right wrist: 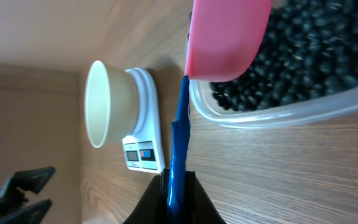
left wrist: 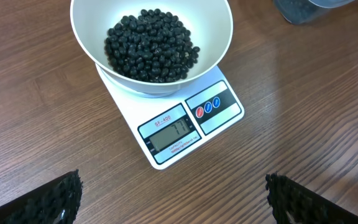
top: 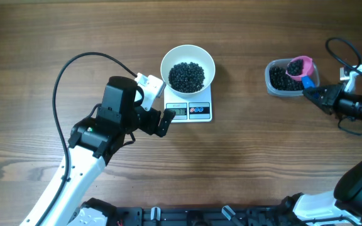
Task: Scoop item into bowl and weigh 150g on scale
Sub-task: 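Lift the filled scoop and carry it left over the white bowl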
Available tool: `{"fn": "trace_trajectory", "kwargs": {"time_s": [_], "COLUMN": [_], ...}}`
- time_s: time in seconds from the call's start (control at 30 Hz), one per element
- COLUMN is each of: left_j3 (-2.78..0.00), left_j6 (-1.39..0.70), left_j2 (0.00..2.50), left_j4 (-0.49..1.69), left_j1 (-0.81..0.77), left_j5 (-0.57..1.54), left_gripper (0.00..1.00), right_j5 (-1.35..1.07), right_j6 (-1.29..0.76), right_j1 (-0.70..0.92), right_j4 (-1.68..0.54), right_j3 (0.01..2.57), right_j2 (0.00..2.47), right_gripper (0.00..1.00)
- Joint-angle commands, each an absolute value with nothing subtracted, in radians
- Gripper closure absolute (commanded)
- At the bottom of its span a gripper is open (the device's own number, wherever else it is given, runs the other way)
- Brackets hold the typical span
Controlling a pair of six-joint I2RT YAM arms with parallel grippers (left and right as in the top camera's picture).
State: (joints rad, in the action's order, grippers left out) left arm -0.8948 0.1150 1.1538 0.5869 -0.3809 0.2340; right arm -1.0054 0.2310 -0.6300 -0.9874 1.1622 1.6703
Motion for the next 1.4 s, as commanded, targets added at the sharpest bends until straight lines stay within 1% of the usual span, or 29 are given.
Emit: {"fn": "trace_trajectory", "kwargs": {"time_s": [0.0,0.33,0.53,0.67,0.77,0.93,1.1,1.27,1.37], "left_j3": [-0.890,-0.890,-0.890,-0.890,-0.890,-0.890,-0.890,-0.890,-0.890], "left_j6": [0.126,0.126,0.126,0.126,0.126,0.126,0.126,0.126,0.126], "left_j2": [1.161,1.161,1.161,1.161,1.161,1.161,1.161,1.161,1.161], "left_j4": [0.587,0.587,0.587,0.587,0.587,0.587,0.587,0.588,0.588], "left_j1": [-0.384,-0.384,-0.384,-0.384,-0.384,-0.384,-0.384,-0.384,-0.384], "left_j5": [0.243,0.242,0.243,0.243,0.243,0.243,0.243,0.243,0.243], "left_gripper": [0.00,0.00,0.00,0.00,0.00,0.00,0.00,0.00,0.00], "right_j5": [-1.163,-1.454,-1.530,-1.529,-1.529,-1.503,-1.381,-1.375,-1.311], "right_j6": [0.236,0.235,0.232,0.223,0.171,-0.046,-0.213,-0.217,-0.219], "right_j1": [-0.633,-0.632,-0.599,-0.524,-0.464,-0.347,-0.252,-0.158,-0.106], "right_j4": [-0.985,-0.981,-0.981,-0.979,-0.939,-0.756,-0.615,-0.526,-0.502], "right_j3": [1.169,1.169,1.169,1.169,1.169,1.169,1.169,1.169,1.169], "right_j2": [1.683,1.683,1.683,1.683,1.683,1.683,1.683,1.683,1.683], "right_gripper": [0.96,0.96,0.96,0.96,0.96,0.96,0.96,0.96,0.96]}}
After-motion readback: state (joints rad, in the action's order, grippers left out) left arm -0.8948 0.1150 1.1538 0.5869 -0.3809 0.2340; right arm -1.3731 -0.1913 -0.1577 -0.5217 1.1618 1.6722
